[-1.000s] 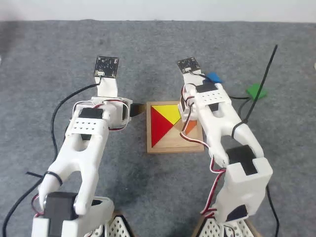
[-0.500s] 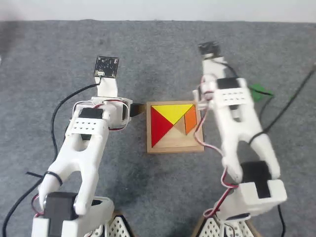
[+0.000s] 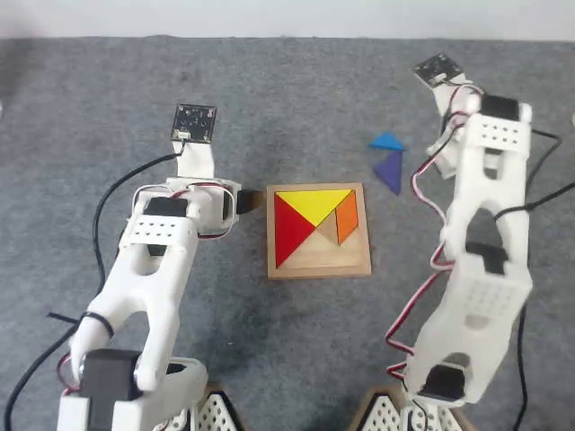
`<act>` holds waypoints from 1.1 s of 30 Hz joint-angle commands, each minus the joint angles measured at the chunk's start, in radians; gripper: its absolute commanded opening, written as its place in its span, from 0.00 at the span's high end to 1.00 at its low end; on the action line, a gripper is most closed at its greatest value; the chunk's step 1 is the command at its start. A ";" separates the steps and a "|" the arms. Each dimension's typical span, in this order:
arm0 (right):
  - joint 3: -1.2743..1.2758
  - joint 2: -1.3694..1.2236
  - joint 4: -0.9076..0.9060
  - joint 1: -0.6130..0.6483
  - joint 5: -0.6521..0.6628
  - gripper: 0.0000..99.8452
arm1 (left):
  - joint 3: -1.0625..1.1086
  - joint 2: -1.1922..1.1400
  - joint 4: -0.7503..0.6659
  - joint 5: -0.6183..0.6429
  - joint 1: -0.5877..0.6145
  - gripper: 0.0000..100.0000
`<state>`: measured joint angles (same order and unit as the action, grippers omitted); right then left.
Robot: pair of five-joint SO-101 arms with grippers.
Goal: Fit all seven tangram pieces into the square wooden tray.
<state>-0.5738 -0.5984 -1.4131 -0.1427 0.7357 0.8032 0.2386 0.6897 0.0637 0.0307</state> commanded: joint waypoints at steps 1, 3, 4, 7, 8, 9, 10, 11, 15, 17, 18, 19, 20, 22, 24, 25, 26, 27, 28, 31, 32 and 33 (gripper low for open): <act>-0.249 -0.128 -0.065 -0.045 0.138 0.58 | -0.004 0.005 -0.021 0.002 0.002 0.65; -0.348 -0.211 -0.087 -0.064 0.169 0.58 | -0.004 0.005 -0.021 0.002 0.002 0.65; -0.391 -0.249 -0.097 -0.068 0.176 0.59 | -0.004 0.005 -0.021 0.002 0.002 0.65; -0.493 -0.354 -0.122 -0.065 0.189 0.59 | -0.004 0.005 -0.021 0.002 0.002 0.65; -0.514 -0.384 -0.122 -0.062 0.190 0.59 | -0.004 0.005 -0.021 0.002 0.002 0.65; -0.535 -0.417 -0.120 -0.059 0.189 0.59 | -0.004 0.005 -0.021 0.002 0.002 0.65; -0.552 -0.446 -0.116 -0.059 0.189 0.59 | -0.004 0.005 -0.021 0.002 0.002 0.65; -0.569 -0.472 -0.111 -0.059 0.189 0.59 | -0.004 0.005 -0.021 0.002 0.002 0.65; -0.641 -0.568 -0.110 -0.061 0.186 0.60 | -0.004 0.005 -0.020 0.002 -0.002 0.65; -0.678 -0.607 -0.117 -0.065 0.186 0.64 | -0.004 0.005 -0.018 0.002 -0.003 0.65; -0.697 -0.624 -0.119 -0.067 0.186 0.69 | -0.004 0.005 -0.018 0.002 -0.003 0.65; -0.713 -0.639 -0.120 -0.067 0.186 0.75 | -0.004 0.005 -0.018 0.002 -0.002 0.65; -0.724 -0.648 -0.122 -0.067 0.186 0.81 | -0.004 0.005 -0.018 0.002 -0.002 0.65; -0.749 -0.661 -0.145 -0.065 0.187 0.93 | -0.004 0.005 -0.018 0.002 -0.002 0.65; -0.778 -0.664 -0.171 -0.062 0.187 0.98 | -0.004 0.005 -0.018 0.002 -0.003 0.65; -0.796 -0.664 -0.188 -0.061 0.186 0.98 | -0.004 0.005 -0.018 0.002 -0.005 0.65; -0.821 -0.664 -0.206 -0.061 0.183 0.98 | -0.004 0.005 -0.018 0.002 -0.005 0.65; -0.852 -0.664 -0.229 -0.061 0.169 0.98 | -0.004 0.005 -0.018 0.002 -0.005 0.65; -0.893 -0.664 -0.254 -0.059 0.143 0.98 | -0.004 0.005 -0.018 0.002 -0.003 0.65; -1.033 -0.664 -0.338 -0.059 0.092 0.98 | -0.004 0.005 -0.020 0.002 -0.003 0.65; -1.085 -0.664 -0.369 -0.054 0.075 0.98 | -0.004 0.005 -0.020 0.002 -0.003 0.65; -1.117 -0.662 -0.381 -0.047 0.049 0.98 | -0.004 0.005 -0.020 0.002 -0.005 0.65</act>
<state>-1.5420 -1.2873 -1.7338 -0.2010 0.8477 0.8032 0.2386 0.6897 0.0637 0.0307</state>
